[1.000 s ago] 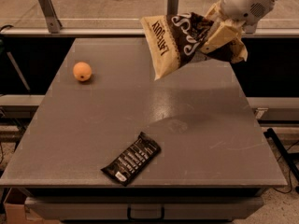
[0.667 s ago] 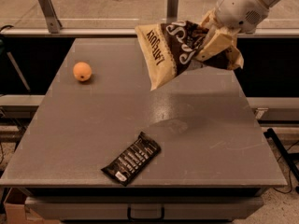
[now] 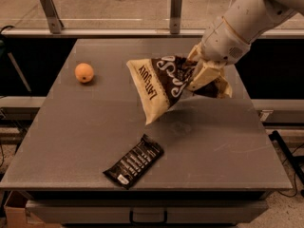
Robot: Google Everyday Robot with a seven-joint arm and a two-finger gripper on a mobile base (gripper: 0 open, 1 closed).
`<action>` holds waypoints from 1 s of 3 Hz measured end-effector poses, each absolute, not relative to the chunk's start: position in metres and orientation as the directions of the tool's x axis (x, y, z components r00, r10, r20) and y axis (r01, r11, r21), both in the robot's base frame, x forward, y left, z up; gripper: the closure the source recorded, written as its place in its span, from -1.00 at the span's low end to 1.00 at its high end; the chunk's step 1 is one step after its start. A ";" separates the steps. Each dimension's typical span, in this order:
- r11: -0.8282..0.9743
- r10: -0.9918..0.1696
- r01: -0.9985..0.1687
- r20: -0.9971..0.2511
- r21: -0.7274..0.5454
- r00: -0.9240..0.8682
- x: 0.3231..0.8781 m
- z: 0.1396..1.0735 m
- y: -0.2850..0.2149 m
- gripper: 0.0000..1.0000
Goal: Move brown chip bag near rxbar chocolate
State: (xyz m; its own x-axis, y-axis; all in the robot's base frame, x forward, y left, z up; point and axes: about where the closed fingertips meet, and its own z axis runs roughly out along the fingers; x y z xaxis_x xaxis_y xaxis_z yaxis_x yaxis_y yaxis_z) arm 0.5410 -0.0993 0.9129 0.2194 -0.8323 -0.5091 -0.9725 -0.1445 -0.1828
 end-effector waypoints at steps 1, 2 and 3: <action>-0.163 -0.831 -0.974 -0.510 -0.155 0.221 0.533 0.889 -0.093 0.17; -0.186 -0.830 -0.974 -0.510 -0.132 0.227 0.523 0.875 -0.088 -0.27; -0.207 -0.828 -0.972 -0.510 -0.113 0.235 0.515 0.868 -0.083 -0.73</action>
Offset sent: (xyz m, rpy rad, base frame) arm -0.0327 0.0126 -0.0541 -0.0230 0.0802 0.0652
